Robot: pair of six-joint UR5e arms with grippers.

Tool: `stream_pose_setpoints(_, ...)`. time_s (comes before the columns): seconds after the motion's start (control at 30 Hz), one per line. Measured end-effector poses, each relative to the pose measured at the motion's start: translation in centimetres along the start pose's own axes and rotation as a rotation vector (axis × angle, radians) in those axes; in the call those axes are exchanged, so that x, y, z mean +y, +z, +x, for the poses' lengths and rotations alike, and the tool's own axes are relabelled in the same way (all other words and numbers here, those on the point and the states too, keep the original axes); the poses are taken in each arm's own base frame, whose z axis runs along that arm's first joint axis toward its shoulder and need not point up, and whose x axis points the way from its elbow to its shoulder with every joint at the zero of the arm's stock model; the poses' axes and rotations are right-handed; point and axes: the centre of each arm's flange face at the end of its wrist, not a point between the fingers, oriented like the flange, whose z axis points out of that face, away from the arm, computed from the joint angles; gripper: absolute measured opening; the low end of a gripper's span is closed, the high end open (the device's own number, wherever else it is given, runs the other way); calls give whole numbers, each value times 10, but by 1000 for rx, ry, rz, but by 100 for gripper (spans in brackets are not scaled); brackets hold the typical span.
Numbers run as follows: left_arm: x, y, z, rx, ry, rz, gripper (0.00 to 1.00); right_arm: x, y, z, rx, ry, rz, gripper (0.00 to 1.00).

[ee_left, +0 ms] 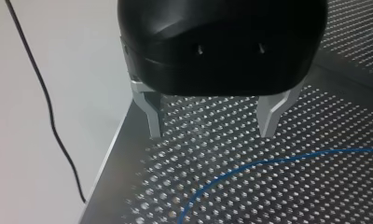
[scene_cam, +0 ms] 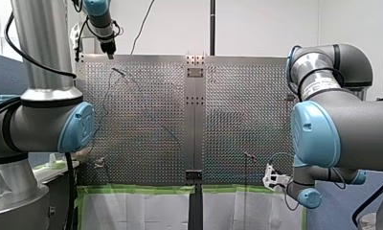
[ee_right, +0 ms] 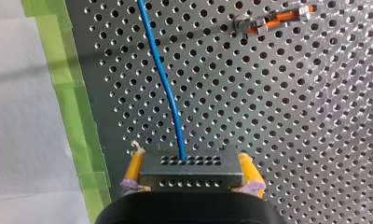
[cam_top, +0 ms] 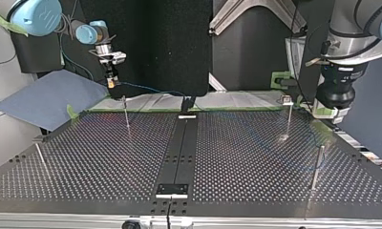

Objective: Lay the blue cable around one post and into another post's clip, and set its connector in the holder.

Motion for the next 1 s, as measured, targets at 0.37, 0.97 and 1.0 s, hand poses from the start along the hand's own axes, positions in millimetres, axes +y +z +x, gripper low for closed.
stream_pose_setpoints(0.37, 9, -10, 7, 82, 10, -71, 98, -2, 1, 0, -1, 0, 3, 0)
stream_pose_setpoints(0.97, 24, -29, 14, 188, 35, -210, 98, -4, 1, -1, -2, 0, 7, 0)
stream_pose_setpoints(1.0, 24, -29, 14, 189, 35, -210, 98, -4, 1, -1, -2, 0, 7, 0)
